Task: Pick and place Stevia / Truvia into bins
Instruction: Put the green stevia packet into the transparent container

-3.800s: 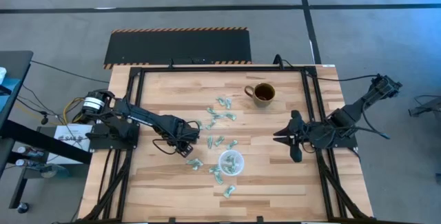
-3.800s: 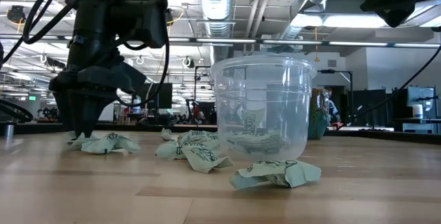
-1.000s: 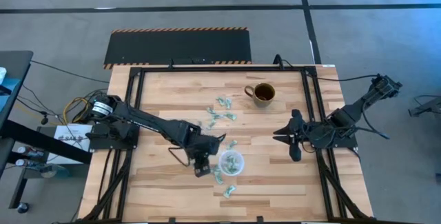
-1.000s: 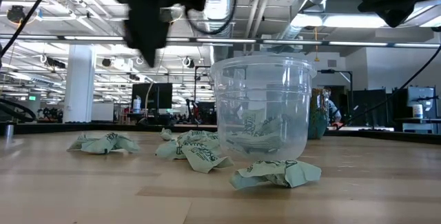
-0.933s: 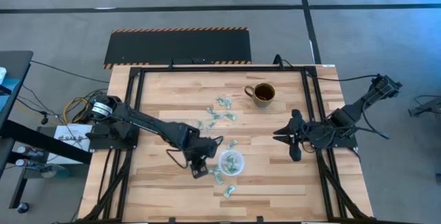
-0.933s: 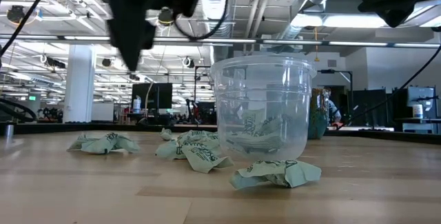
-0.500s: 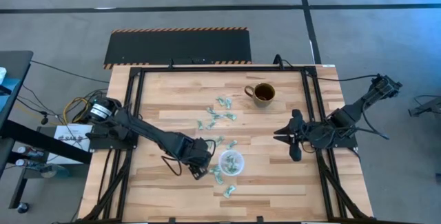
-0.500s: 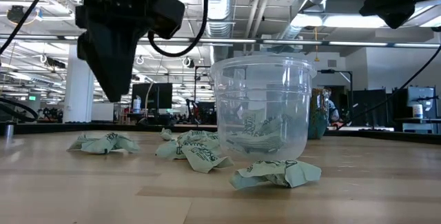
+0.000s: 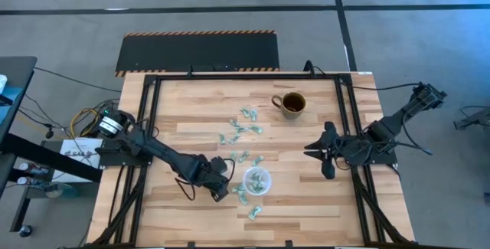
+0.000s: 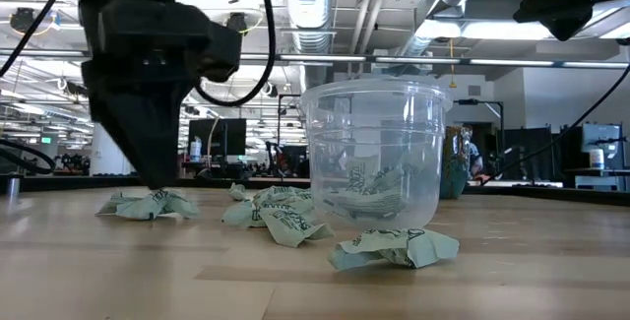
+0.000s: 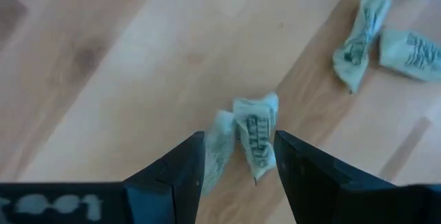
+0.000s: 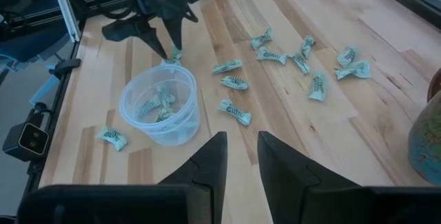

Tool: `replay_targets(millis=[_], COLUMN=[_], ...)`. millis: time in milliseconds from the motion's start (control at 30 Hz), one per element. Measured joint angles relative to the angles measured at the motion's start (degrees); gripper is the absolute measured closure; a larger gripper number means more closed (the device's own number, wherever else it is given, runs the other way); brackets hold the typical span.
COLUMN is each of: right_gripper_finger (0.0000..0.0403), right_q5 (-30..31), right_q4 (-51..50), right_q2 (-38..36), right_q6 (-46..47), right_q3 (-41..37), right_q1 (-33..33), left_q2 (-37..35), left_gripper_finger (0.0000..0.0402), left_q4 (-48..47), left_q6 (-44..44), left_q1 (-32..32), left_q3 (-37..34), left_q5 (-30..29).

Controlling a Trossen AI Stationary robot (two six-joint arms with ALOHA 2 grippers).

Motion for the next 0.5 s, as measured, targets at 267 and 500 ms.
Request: replay_targets(millis=[267,500], right_gripper_finger=[0.0329,0.0329], right_q5=[0.02,0.04], right_q4=[0.01,0.02], right_q2=[0.00,0.00], right_q6=[0.00,0.34], right_q3=[0.00,0.00], right_q1=[0.00,0.00], left_q2=[0.00,-0.02], left_gripper_finger=[0.0239,0.0239], left_q4=[4.24,5.79], left_q6=[0.28,0.09], left_q1=[-0.80,-0.80], left_q3=[-3.10,-5.18], left_q5=[0.86,0.62])
